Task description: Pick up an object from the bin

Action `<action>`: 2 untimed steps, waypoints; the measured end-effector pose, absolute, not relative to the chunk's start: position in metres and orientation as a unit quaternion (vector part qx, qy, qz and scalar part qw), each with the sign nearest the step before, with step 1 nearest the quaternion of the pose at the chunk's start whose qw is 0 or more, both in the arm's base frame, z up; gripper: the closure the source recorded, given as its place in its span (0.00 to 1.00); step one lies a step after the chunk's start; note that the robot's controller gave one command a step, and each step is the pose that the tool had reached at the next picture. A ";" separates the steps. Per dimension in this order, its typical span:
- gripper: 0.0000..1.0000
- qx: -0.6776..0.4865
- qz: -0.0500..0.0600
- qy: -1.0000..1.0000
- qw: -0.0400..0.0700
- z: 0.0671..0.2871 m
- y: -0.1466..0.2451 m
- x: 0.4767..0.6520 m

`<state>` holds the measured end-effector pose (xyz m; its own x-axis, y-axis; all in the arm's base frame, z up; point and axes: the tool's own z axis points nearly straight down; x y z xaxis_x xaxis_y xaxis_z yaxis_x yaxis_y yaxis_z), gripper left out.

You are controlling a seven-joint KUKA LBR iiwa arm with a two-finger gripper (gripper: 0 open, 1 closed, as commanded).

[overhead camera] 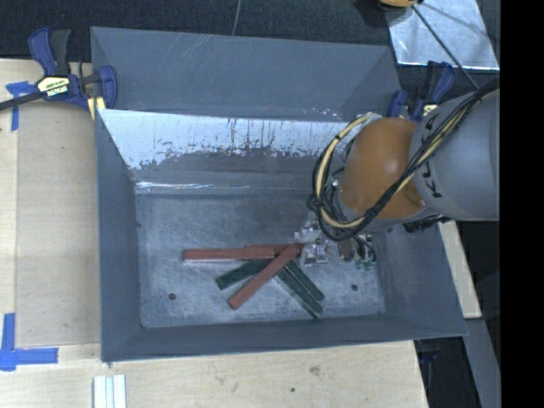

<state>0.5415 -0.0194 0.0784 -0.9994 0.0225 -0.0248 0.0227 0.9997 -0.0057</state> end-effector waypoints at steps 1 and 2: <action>1.00 -0.075 -0.003 0.997 -0.006 0.077 -0.012 0.579; 1.00 -0.060 0.000 0.998 0.003 0.227 -0.013 0.547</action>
Offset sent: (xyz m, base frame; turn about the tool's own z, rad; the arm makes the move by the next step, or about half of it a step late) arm 0.0038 0.0063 0.1467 -0.1423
